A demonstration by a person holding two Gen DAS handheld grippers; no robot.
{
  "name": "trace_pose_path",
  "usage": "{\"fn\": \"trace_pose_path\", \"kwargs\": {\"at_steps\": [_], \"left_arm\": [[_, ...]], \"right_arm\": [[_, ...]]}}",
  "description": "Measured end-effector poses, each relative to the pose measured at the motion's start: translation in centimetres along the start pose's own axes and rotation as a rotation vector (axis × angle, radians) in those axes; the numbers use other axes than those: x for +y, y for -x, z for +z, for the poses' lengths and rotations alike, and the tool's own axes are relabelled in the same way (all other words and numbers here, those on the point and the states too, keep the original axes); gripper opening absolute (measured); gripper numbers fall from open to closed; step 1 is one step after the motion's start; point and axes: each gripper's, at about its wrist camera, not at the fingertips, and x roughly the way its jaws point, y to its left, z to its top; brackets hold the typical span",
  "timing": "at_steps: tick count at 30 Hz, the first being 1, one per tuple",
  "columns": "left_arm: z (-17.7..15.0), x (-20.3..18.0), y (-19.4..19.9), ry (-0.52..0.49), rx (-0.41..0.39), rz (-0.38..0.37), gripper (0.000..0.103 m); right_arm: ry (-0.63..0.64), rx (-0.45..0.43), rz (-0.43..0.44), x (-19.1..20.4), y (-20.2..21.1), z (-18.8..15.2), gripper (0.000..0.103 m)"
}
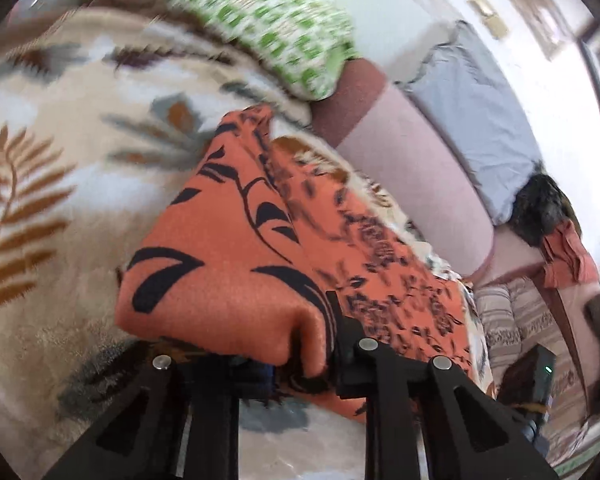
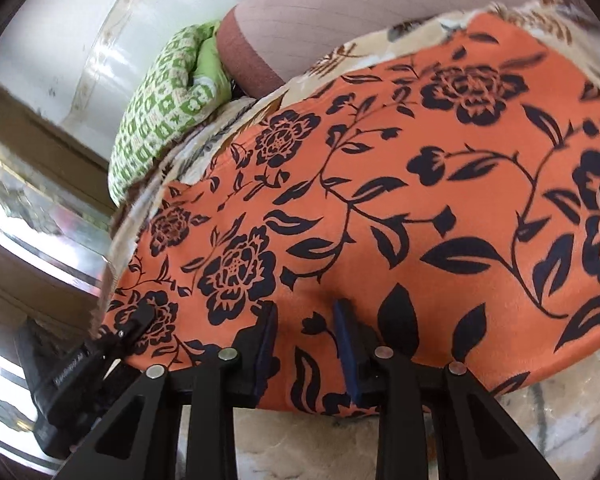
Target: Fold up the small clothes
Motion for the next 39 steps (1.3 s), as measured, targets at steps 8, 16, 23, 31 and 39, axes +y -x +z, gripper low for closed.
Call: {"fn": "trace_pose_path", "kwargs": {"at_steps": [8,16,23,31,39], "left_arm": [[0.3,-8.8,3.2,-0.196,-0.059,0.006,0.021],[-1.2,-19.9,2.1,-0.413,-0.064,-0.02,0.021],[-6.0,-27.5,-3.2,-0.595,0.009,-0.016,0.02],[-12.8,-29.3,-13.2,-0.655,0.27,-0.015,0.022],[-10.8,-28.7,-5.9,-0.656,0.119,-0.126,0.073]], "right_arm": [[-0.088,-0.059,0.02,-2.6,3.4,1.1,0.032],[-0.181,-0.196,0.039,-7.7,9.8,2.8,0.035],[-0.345,-0.307,0.076,-14.7,15.7,3.5,0.035],[-0.506,-0.403,0.11,-21.5,20.4,4.1,0.036],[-0.554,-0.36,0.176,-22.7,19.6,4.4,0.08]]}}
